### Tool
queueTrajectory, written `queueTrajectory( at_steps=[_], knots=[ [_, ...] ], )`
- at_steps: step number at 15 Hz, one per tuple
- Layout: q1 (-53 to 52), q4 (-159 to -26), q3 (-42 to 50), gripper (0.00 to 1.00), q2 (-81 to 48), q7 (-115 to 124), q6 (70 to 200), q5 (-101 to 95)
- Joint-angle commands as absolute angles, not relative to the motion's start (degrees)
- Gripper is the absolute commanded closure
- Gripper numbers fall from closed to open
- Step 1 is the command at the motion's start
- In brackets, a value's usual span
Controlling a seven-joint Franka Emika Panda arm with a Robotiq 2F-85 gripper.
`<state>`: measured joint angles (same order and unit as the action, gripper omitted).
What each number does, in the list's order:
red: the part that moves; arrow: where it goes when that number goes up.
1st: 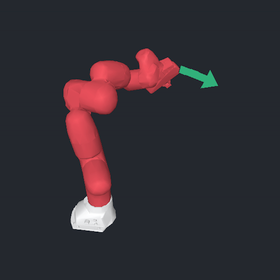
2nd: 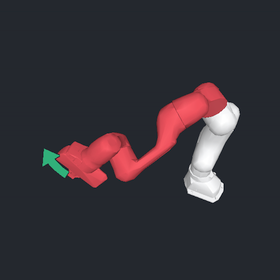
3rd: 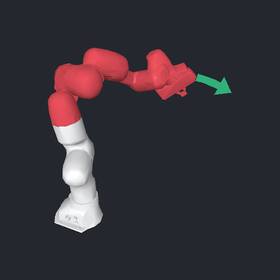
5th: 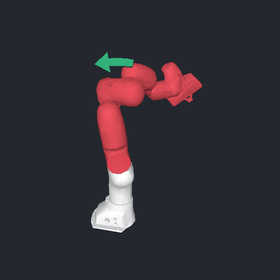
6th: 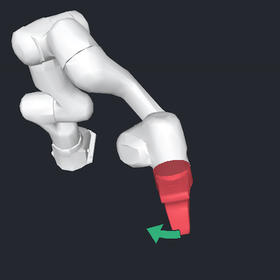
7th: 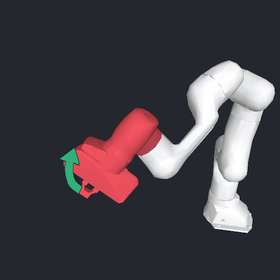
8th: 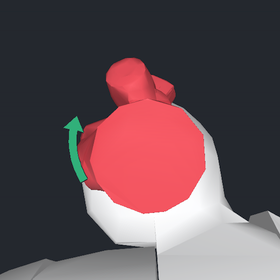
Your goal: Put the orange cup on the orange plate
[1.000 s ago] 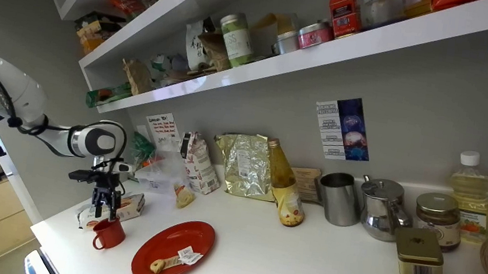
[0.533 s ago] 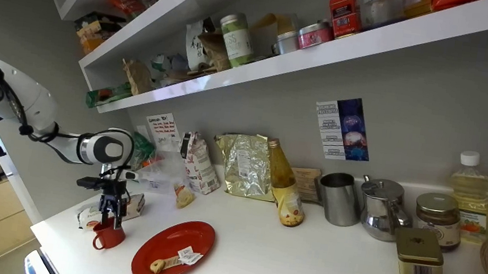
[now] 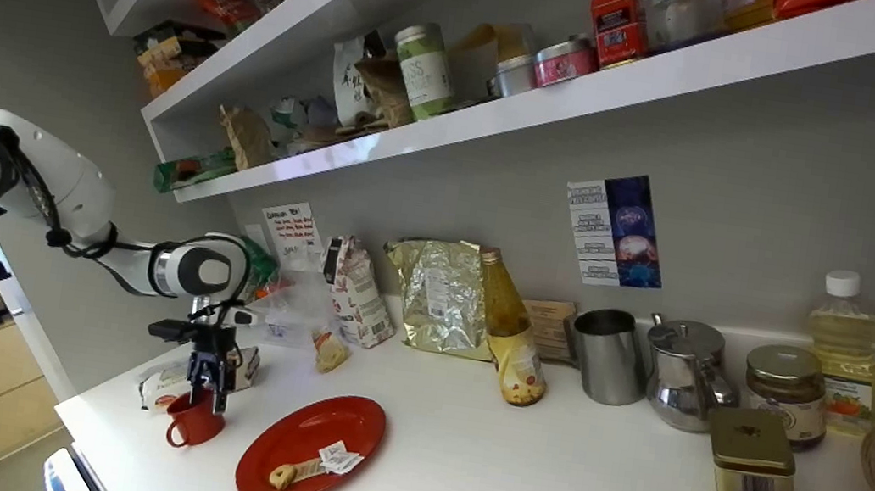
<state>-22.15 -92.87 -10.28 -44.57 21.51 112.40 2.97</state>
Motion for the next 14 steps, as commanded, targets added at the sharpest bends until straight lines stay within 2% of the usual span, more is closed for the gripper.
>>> queueTrajectory(
  at_steps=[1,11,14],
  knots=[
    [-22.7,-89.9,-9.6,0.26,-46.4,21.3,109.3,3.2],
    [-22.0,-88.4,-9.5,1.0,-46.8,21.7,105.6,4.1],
    [-20.5,-89.9,-9.0,0.98,-44.3,21.1,106.1,4.5]
  ],
)
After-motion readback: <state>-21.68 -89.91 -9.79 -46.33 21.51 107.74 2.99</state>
